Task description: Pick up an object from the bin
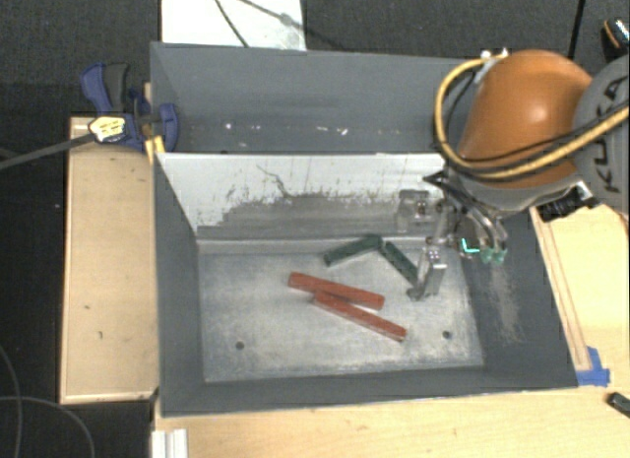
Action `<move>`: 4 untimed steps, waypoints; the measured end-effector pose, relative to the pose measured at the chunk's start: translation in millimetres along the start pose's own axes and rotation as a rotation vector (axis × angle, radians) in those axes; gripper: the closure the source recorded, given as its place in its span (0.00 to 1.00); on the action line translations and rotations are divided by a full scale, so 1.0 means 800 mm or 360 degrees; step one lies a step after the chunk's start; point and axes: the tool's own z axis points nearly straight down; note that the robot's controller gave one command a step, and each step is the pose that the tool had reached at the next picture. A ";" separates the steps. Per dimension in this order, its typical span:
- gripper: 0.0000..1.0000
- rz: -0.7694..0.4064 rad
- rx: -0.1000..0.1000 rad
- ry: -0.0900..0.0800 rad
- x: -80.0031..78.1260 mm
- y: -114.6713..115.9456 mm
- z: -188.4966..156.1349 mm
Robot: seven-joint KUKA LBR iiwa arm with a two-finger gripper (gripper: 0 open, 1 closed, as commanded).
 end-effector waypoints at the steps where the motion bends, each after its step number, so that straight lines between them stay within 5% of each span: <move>1: 0.00 0.0000 -0.0001 0.0002 0.009 0.037 0.183; 2: 0.00 0.0221 -0.0001 -0.0004 0.009 0.032 0.203; 3: 1.00 0.0221 -0.0001 -0.0007 0.008 0.032 0.202; 4: 1.00 -0.0076 0.0000 -0.0024 -0.001 0.037 0.009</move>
Offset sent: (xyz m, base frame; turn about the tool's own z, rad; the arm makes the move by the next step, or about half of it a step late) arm -0.0062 0.0289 -0.1420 0.0052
